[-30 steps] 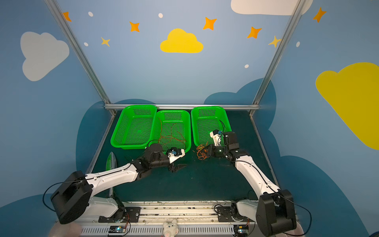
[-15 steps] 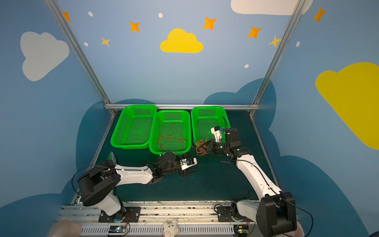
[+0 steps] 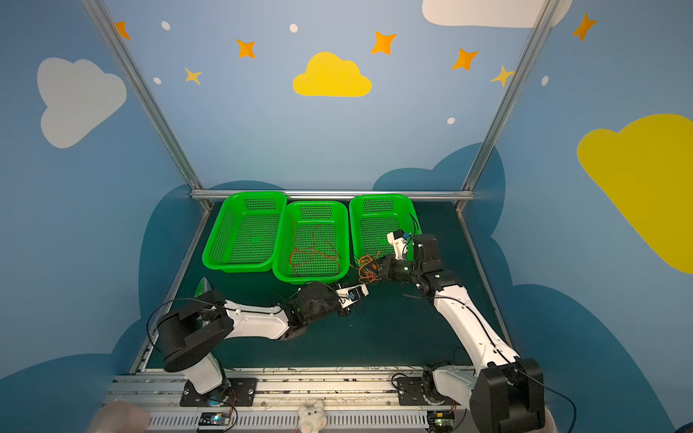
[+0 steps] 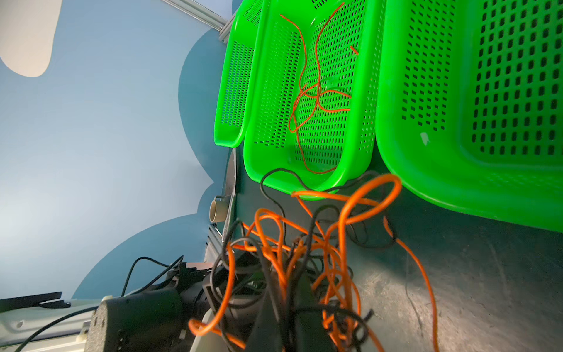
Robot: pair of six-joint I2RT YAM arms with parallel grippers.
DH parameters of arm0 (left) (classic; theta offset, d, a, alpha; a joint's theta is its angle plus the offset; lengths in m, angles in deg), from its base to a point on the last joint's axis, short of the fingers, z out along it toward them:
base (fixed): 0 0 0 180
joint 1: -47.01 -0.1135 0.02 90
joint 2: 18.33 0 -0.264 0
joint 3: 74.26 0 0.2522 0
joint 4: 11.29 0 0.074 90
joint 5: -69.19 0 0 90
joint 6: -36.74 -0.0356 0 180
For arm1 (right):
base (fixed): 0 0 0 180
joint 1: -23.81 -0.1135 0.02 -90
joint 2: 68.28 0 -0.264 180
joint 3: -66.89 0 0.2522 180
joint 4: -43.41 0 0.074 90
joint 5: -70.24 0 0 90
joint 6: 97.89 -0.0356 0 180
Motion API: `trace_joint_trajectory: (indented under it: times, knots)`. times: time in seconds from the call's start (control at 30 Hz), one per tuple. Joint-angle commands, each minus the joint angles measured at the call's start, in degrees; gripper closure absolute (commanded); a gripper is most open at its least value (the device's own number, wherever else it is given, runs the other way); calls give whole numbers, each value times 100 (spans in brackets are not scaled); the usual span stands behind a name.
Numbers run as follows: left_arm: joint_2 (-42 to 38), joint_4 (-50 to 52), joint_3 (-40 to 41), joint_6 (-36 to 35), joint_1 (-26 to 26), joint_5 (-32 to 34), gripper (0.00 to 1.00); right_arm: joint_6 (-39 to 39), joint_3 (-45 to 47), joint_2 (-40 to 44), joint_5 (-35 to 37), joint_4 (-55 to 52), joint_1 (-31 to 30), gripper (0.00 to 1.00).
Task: Untangle and sort cables by color
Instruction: Untie the cable.
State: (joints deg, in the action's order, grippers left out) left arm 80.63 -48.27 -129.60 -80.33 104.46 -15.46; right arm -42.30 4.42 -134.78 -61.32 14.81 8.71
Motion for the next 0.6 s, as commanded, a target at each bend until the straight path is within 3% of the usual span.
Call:
trace_joint_trajectory:
  times: [0.0, 0.07, 0.23, 0.57]
  knots:
    - [-36, -59, -78, 69, 21, 101, 88, -43, 95, 76, -89, 86, 9, 100]
    - [-59, 43, -79, 61, 23, 85, 97, -57, 113, 89, -75, 99, 12, 100]
    - [-421, 305, 23, -16, 34, 46, 97, -56, 222, 153, 37, 58, 48, 100]
    - [-1877, 1540, 275, -413, 7, 101, 97, -19, 706, 252, 265, 67, 268, 100]
